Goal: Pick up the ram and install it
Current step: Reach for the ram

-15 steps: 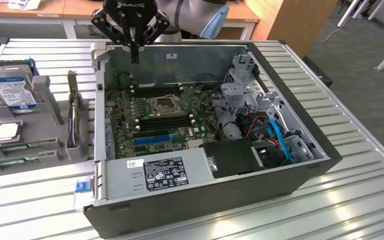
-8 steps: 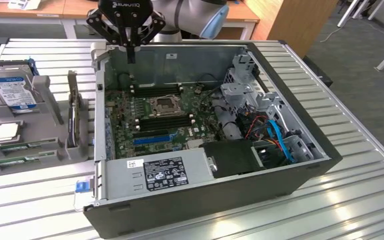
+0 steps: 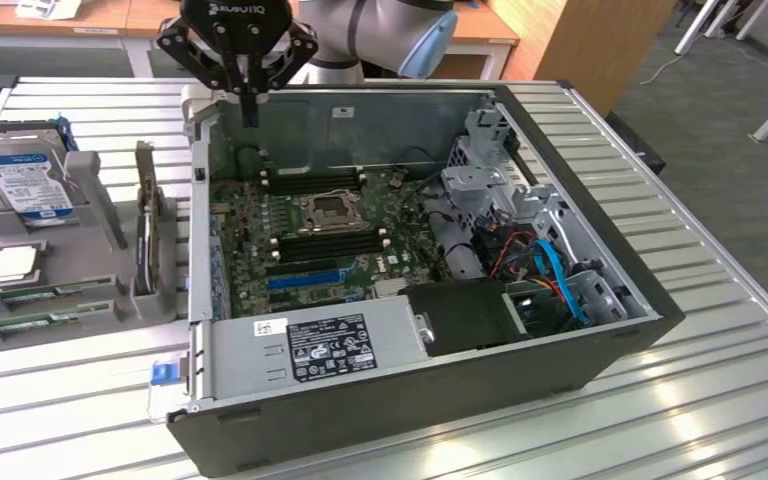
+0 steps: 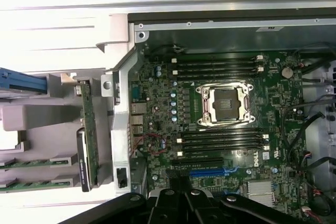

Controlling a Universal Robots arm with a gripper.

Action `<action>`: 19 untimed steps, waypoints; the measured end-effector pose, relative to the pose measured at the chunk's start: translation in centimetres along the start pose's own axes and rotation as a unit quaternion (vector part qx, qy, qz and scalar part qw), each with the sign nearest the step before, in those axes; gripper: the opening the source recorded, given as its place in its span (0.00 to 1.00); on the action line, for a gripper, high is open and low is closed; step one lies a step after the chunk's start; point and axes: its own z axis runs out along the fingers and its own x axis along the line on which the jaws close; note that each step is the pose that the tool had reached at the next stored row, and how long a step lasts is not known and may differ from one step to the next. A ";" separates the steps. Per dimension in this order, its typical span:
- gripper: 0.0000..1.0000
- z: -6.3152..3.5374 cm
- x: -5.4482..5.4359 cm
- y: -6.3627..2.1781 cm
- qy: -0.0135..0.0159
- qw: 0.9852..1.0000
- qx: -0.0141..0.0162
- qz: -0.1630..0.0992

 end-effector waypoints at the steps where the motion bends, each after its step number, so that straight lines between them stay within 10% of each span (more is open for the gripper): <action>1: 0.10 0.00 0.1 -0.01 0.000 1.000 0.000 0.000; 19: 0.10 -0.05 2.7 -0.19 0.000 1.000 0.000 0.000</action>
